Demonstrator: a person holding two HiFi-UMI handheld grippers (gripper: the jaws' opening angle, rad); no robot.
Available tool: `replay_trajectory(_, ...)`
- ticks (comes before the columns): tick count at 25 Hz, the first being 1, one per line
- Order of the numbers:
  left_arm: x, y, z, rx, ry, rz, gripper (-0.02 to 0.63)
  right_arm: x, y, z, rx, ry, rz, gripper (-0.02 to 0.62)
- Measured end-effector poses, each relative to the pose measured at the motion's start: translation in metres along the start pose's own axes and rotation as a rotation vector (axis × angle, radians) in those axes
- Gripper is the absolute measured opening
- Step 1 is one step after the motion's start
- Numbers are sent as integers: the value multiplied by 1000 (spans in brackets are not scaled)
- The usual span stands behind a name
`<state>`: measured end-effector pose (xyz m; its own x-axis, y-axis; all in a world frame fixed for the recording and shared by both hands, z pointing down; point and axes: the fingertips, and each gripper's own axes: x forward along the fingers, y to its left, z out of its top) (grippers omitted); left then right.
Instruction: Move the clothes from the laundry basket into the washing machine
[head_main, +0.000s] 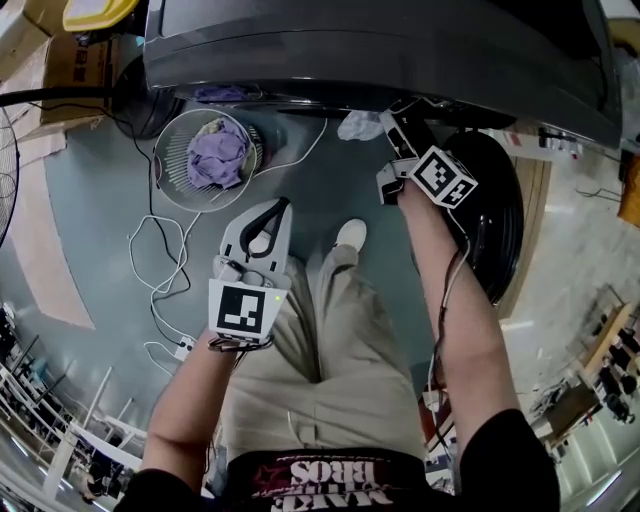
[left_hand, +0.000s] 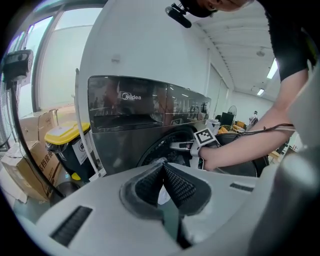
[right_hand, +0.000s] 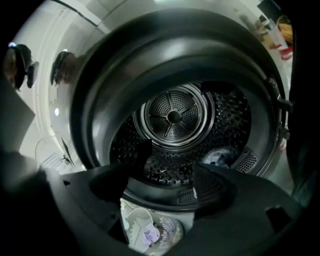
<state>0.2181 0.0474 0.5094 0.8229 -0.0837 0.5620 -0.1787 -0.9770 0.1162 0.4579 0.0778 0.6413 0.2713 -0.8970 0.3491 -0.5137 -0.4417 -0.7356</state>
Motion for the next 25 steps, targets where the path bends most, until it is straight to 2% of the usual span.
replay_trajectory(2, 1, -2, 6, -7, -17, -3, 5, -12, 12, -6, -87, 52, -6, 343)
replay_trajectory(4, 0, -2, 14, -24, -46, -5, 5, -23, 22, -10, -174, 96, -23, 222)
replay_trajectory(7, -5, -1, 22, -46, -70, 0, 5, -42, 36, -9, -243, 114, -50, 46)
replay_trajectory(8, -6, 0, 25, -52, -76, 2, 5, -48, 40, -9, -260, 122, -58, 5)
replay_trajectory(14, -31, 9, 53, -92, -118, 18, 5, -87, 65, -5, -406, 207, -128, 3)
replay_trajectory(20, -60, 18, 85, -87, -142, 57, 5, -123, 117, 27, -491, 178, -105, 3)
replay_trajectory(25, -90, 23, 126, -67, -198, 75, 5, -148, 162, 59, -552, 150, -96, 3)
